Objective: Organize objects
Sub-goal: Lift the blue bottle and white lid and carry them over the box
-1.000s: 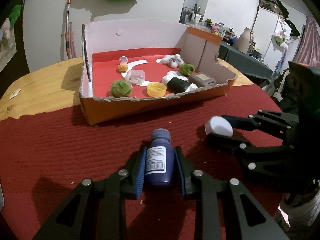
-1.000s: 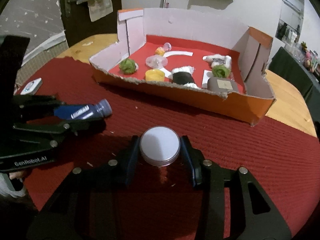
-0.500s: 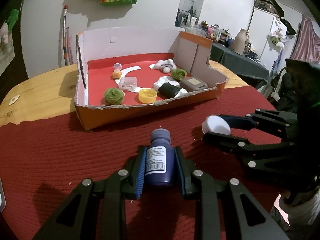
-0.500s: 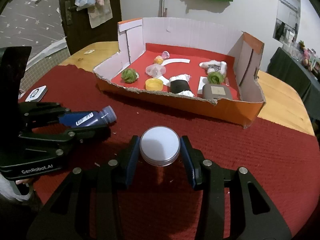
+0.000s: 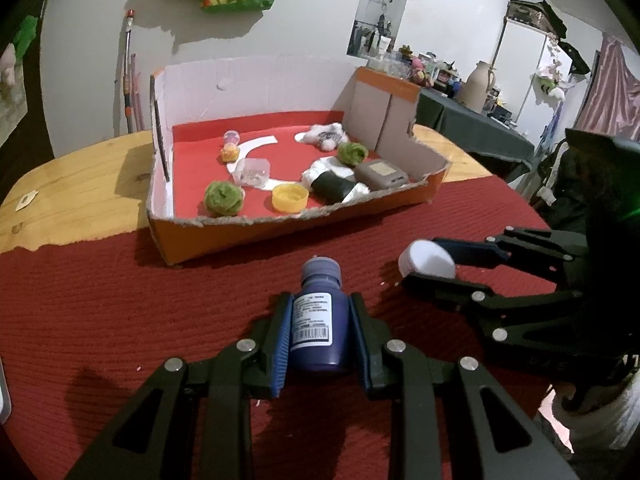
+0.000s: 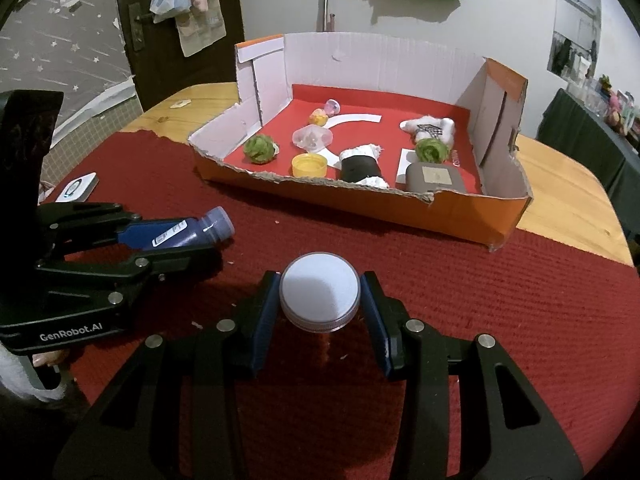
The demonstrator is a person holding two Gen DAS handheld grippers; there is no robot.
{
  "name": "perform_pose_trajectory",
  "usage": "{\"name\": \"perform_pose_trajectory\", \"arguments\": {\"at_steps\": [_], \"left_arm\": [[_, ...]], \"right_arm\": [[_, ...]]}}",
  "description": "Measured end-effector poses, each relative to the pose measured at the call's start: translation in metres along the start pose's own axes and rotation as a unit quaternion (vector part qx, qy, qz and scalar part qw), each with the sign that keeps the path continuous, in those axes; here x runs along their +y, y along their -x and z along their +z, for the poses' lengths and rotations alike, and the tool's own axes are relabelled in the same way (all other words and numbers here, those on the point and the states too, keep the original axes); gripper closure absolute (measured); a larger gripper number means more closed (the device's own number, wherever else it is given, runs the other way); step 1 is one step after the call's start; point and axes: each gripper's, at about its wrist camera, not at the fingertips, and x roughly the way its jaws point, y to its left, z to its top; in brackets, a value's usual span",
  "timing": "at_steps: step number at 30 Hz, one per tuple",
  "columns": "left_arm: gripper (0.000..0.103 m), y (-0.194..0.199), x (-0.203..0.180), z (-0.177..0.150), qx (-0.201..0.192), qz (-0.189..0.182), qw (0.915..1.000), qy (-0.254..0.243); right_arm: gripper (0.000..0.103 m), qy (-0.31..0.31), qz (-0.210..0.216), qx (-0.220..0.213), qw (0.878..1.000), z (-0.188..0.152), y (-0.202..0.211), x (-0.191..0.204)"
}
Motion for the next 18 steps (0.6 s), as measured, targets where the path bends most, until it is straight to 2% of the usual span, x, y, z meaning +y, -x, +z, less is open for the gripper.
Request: {"name": "perform_pose_trajectory", "arguments": {"at_steps": [3,7,14,18], "left_arm": [[0.075,0.006,0.0,0.009,-0.008,-0.003,1.0,0.003],[0.075,0.016,0.002,0.029,-0.021,-0.005,0.9997,0.007],[0.075,0.008,0.005,0.075,-0.025,-0.015,0.9995,0.01],[0.075,-0.017,0.009,0.108,-0.011,-0.017,0.9997,0.012]], "right_arm": [[0.063,0.004,0.006,0.001,1.0,0.003,0.005,0.0],[0.063,-0.016,0.047,-0.003,0.999,0.012,0.014,-0.007],[0.063,0.003,0.028,-0.025,0.999,0.051,0.022,-0.018],[0.063,0.017,0.017,-0.008,1.0,0.077,0.0,-0.027]]}}
